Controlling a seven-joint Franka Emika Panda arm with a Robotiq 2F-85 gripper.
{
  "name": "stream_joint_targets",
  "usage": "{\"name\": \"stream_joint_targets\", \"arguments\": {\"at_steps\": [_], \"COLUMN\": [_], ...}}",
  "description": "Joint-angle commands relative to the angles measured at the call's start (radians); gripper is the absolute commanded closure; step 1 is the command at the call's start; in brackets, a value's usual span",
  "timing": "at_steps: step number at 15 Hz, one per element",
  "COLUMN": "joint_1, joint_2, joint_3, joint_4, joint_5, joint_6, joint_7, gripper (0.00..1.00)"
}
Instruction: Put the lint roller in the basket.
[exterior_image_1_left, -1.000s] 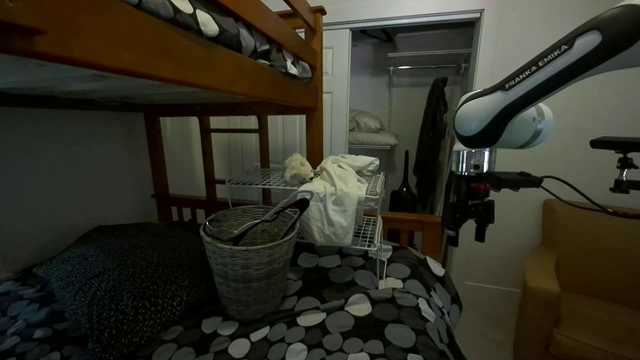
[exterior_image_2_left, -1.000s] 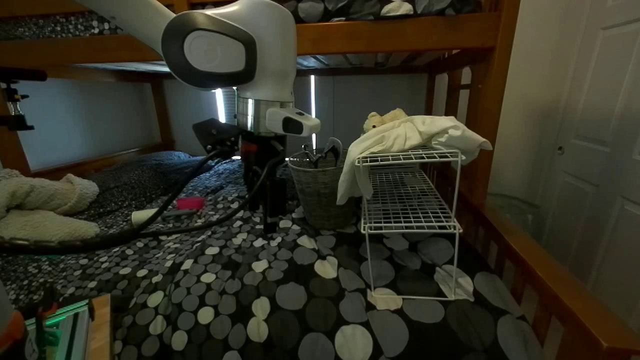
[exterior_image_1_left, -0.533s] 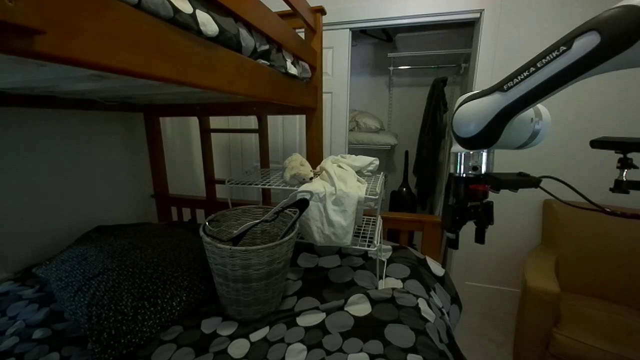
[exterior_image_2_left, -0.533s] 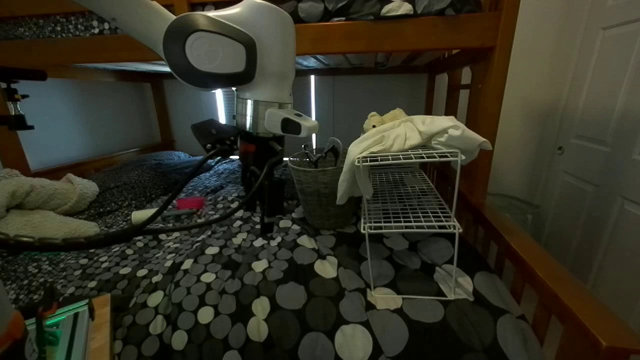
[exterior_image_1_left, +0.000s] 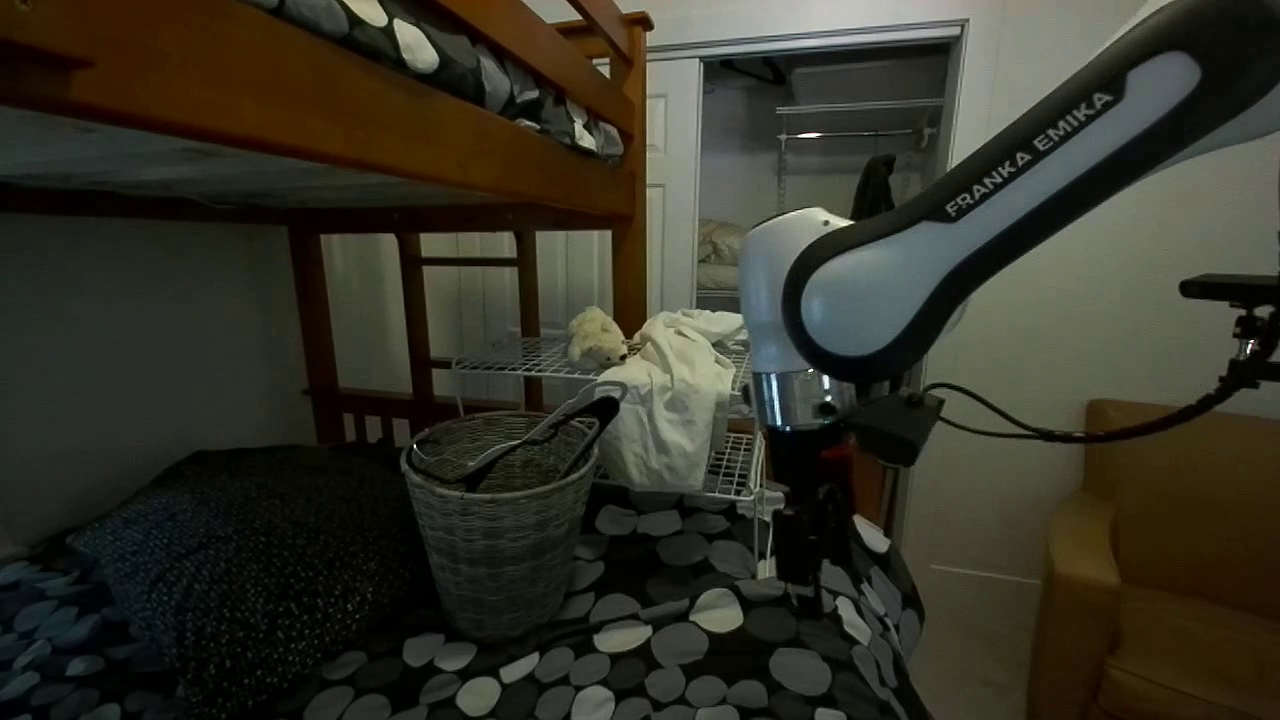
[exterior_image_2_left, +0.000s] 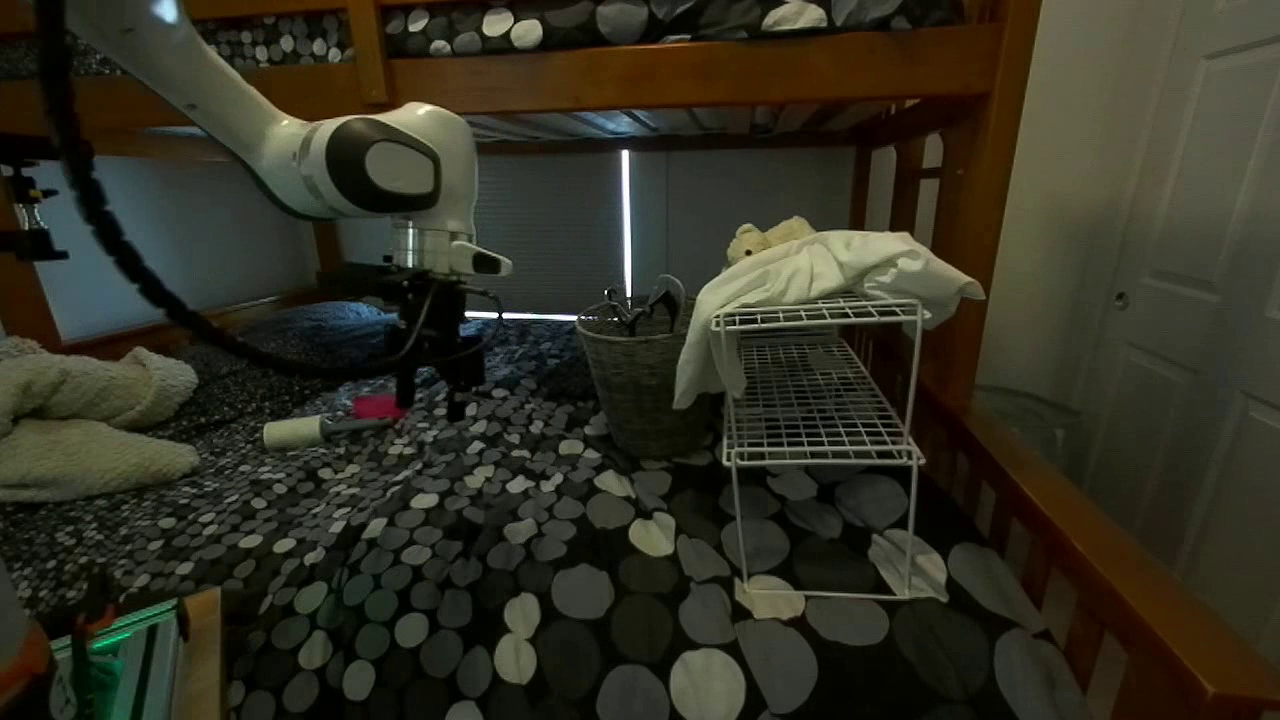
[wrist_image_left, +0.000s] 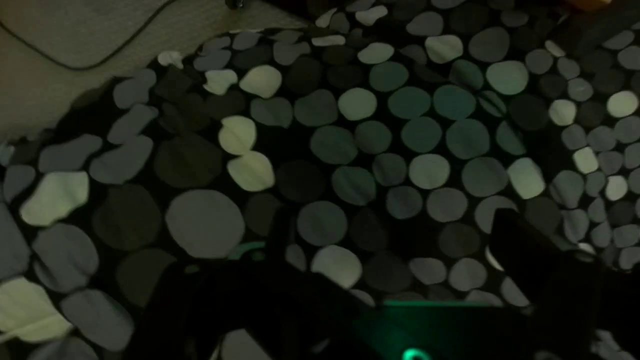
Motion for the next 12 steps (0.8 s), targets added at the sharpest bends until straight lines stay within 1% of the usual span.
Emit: {"name": "stream_joint_targets", "arguments": {"at_steps": [1,2,4,5,7,9,10,11,12], "joint_1": [0.109,0.138,0.186,0.162,0.195,0.197,0.177,0.172,0.174], "joint_2": [0.083,0.105,0.171,0.097,0.138,0.161,0.181,0.238,0.315], "joint_3": [0.119,0.156,0.22,0.18,0.219,0.221,0.207,0.21,0.222], "joint_4": [0.097,0.132,0.238,0.149,0.213,0.234,0.246,0.281,0.328], "joint_5": [-0.018,-0.03,-0.067,-0.024,-0.042,-0.049,-0.038,-0.082,-0.133], "joint_6": [0.021,0.024,0.004,0.018,0.017,0.016,-0.04,-0.035,-0.015], "joint_7": [0.031,0.04,0.045,0.032,0.047,0.047,0.146,0.214,0.315], "gripper": [0.0,0.0,0.0,0.0,0.0,0.0,0.0,0.0,0.0]}}
